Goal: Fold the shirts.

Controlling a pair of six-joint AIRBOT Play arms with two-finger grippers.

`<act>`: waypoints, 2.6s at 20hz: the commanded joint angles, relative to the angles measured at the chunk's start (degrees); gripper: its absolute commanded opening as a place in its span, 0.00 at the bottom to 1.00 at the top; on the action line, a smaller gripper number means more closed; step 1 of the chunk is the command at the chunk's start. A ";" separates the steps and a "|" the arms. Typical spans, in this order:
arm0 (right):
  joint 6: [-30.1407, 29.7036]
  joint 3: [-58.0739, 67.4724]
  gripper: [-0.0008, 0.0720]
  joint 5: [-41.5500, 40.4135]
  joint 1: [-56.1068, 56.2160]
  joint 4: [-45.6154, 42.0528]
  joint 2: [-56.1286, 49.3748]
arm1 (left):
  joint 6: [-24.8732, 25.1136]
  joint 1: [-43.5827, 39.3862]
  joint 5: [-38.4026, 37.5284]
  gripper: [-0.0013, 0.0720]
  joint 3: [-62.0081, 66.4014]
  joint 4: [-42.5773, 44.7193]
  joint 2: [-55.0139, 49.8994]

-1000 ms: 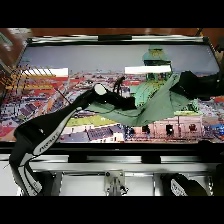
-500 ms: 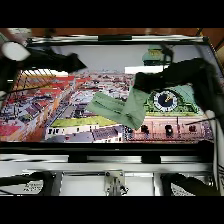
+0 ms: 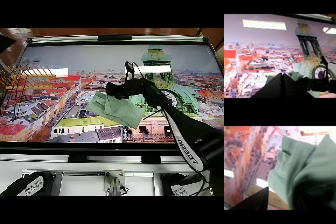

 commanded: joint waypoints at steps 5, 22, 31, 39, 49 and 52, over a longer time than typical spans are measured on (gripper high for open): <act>-3.23 0.07 0.63 -6.47 -2.23 2.78 -1.25 | 0.15 1.66 -1.03 0.06 -1.44 0.20 1.68; -5.68 -17.84 0.87 -24.02 -22.38 -1.84 3.76 | 0.15 1.66 -1.01 0.06 -3.65 0.15 1.68; -8.70 -8.61 0.10 -21.86 -19.08 0.35 1.14 | 0.35 1.66 -0.98 0.06 -3.65 0.13 1.70; -5.57 26.82 0.10 -23.37 -22.23 -3.17 0.85 | 0.33 1.64 0.04 0.06 -3.65 0.11 1.70; -6.64 28.65 0.10 -13.94 -38.07 -4.92 -5.88 | 0.33 1.64 -4.07 0.06 -3.65 0.11 1.75; -5.64 28.63 0.10 -10.32 -41.03 -8.72 -7.89 | 0.33 1.66 -4.76 0.06 -3.65 0.13 1.75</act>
